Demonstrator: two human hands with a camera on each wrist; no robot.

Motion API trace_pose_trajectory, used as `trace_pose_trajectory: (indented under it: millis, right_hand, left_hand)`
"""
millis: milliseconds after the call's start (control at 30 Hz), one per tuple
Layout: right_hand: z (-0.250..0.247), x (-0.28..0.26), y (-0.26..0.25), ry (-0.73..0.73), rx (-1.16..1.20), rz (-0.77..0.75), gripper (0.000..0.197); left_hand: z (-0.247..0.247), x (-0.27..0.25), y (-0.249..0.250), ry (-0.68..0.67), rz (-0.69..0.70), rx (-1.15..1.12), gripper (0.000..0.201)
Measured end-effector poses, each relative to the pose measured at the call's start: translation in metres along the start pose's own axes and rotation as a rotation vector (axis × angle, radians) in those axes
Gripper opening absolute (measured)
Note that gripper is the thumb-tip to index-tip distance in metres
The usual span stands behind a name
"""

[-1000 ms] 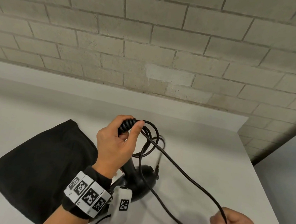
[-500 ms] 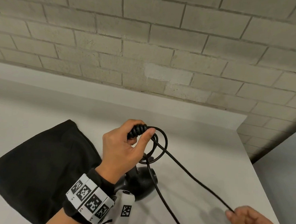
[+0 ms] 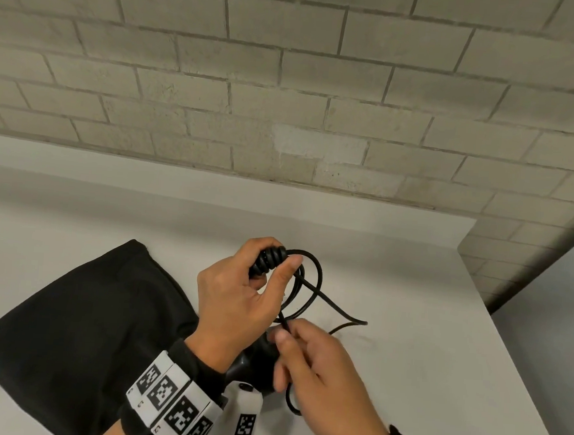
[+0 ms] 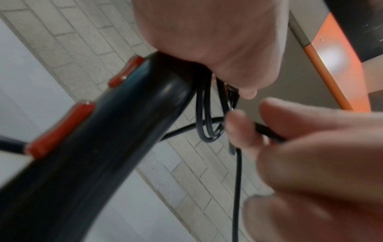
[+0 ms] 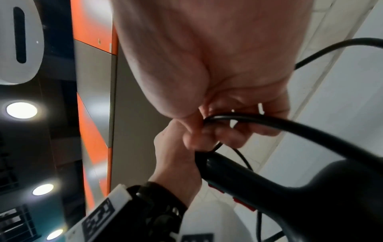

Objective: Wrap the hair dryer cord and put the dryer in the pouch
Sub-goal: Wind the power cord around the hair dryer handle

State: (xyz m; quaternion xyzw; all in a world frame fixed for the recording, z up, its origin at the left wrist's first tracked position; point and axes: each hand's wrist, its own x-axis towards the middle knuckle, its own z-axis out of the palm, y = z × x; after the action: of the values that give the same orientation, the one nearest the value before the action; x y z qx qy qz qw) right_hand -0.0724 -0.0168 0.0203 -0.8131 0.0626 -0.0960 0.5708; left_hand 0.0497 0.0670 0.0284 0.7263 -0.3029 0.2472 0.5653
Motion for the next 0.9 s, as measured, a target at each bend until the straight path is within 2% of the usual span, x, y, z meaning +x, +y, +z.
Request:
trace_pose_trajectory:
  millis: [133,200,267,300,333,367,400,433,467,500,533,567,600,633,700,767,833,900]
  right_hand:
    - [-0.019,-0.020,0.014,-0.011,0.027,-0.040,0.022]
    - [-0.038,-0.043,0.031,0.007,-0.080,-0.085,0.025]
    - [-0.059,-0.068,0.042,0.048,-0.210,-0.052,0.021]
    - [-0.075,-0.082,0.062,0.082,-0.239,-0.038,0.018]
    - [-0.086,-0.087,0.080,-0.038,-0.218,0.005,0.022]
    - [-0.098,-0.104,0.107,-0.002,-0.269,0.015,0.033]
    - [-0.110,-0.112,0.142,0.136,-0.279,0.031,0.053]
    - [-0.115,-0.113,0.171,0.339,-0.272,0.111,0.065]
    - [-0.112,-0.115,0.182,0.463,-0.412,0.156,0.054]
    - [-0.113,-0.117,0.171,0.396,-0.450,0.094,0.044]
    - [-0.111,-0.121,0.142,0.225,-0.472,0.198,0.041]
    - [-0.107,-0.121,0.101,0.178,-0.467,0.222,0.032]
    - [-0.106,-0.117,0.078,0.262,-0.436,0.208,0.013]
    - [-0.104,-0.112,0.070,0.410,-0.455,0.153,0.007]
    - [-0.090,-0.085,0.051,0.424,-0.375,-0.026,0.015]
    - [-0.065,-0.054,0.038,0.377,-0.352,-0.148,0.019]
    - [-0.039,-0.028,0.027,0.342,-0.287,-0.149,0.029]
    - [-0.020,-0.012,0.020,0.264,-0.297,-0.064,0.036]
  left_hand:
    - [-0.004,0.002,-0.004,0.024,-0.054,-0.066,0.044]
    - [-0.005,0.003,-0.007,0.007,-0.064,-0.069,0.044]
    - [-0.004,0.005,-0.009,0.003,-0.065,-0.052,0.042]
    - [-0.004,0.007,-0.010,0.017,-0.074,-0.047,0.039]
    - [-0.004,0.009,-0.012,0.036,-0.091,-0.051,0.036]
    - [-0.004,0.010,-0.014,0.052,-0.109,-0.062,0.034]
    - [-0.003,0.012,-0.015,0.057,-0.117,-0.074,0.033]
    - [-0.003,0.012,-0.015,0.049,-0.111,-0.079,0.034]
    - [-0.002,0.011,-0.014,0.034,-0.093,-0.076,0.036]
    - [-0.001,0.010,-0.012,0.016,-0.071,-0.069,0.039]
    - [0.000,0.009,-0.009,0.002,-0.054,-0.064,0.041]
    - [0.001,0.008,-0.008,-0.006,-0.044,-0.062,0.042]
    - [0.001,0.008,-0.006,-0.011,-0.037,-0.060,0.043]
    - [0.002,0.007,-0.006,-0.016,-0.028,-0.058,0.044]
    - [0.003,0.006,-0.005,-0.029,-0.002,-0.046,0.045]
    - [0.002,0.004,-0.004,-0.035,0.018,-0.039,0.044]
    - [0.001,0.003,-0.003,-0.039,0.030,-0.045,0.042]
    - [-0.001,0.003,-0.003,-0.041,0.031,-0.040,0.042]
